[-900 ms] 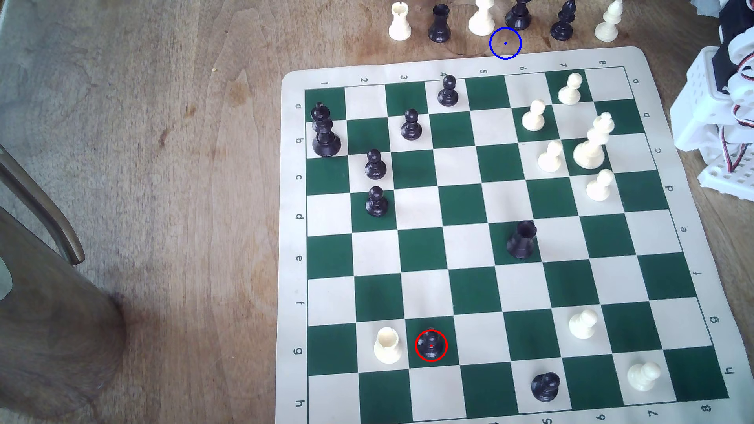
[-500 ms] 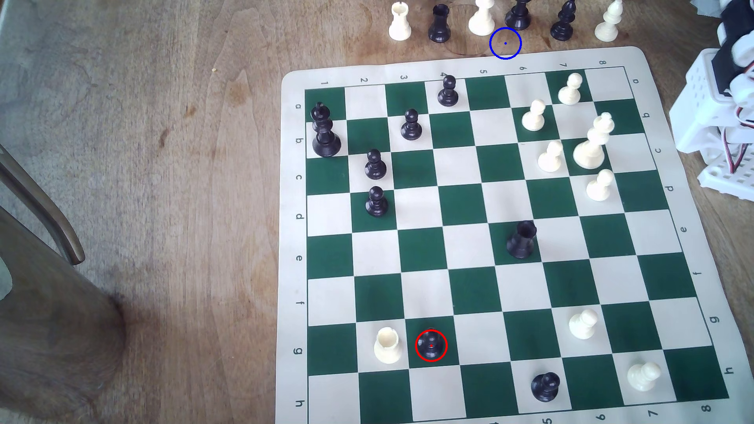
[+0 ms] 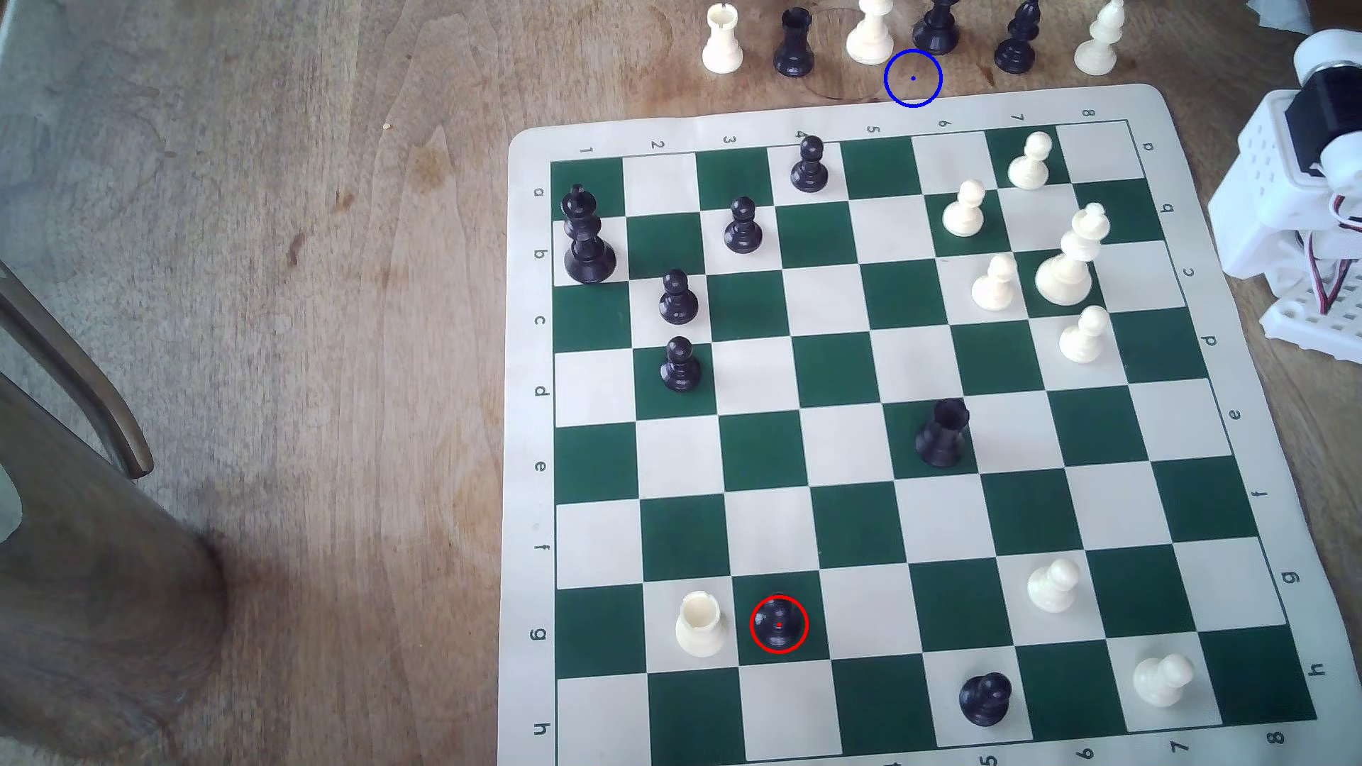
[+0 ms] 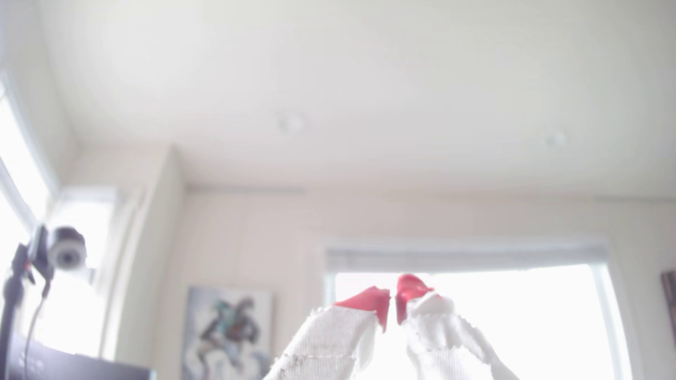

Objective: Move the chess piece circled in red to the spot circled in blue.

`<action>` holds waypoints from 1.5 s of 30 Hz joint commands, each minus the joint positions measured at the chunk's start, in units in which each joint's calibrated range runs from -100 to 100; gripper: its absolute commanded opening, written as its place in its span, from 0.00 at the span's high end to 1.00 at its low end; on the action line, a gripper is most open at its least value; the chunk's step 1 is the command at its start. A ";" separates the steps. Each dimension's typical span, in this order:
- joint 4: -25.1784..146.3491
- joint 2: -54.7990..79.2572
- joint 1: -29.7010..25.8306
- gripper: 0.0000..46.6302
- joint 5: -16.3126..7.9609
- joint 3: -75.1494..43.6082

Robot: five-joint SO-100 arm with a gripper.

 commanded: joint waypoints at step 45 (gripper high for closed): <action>82.43 113.22 -28.69 0.67 -21.98 -92.39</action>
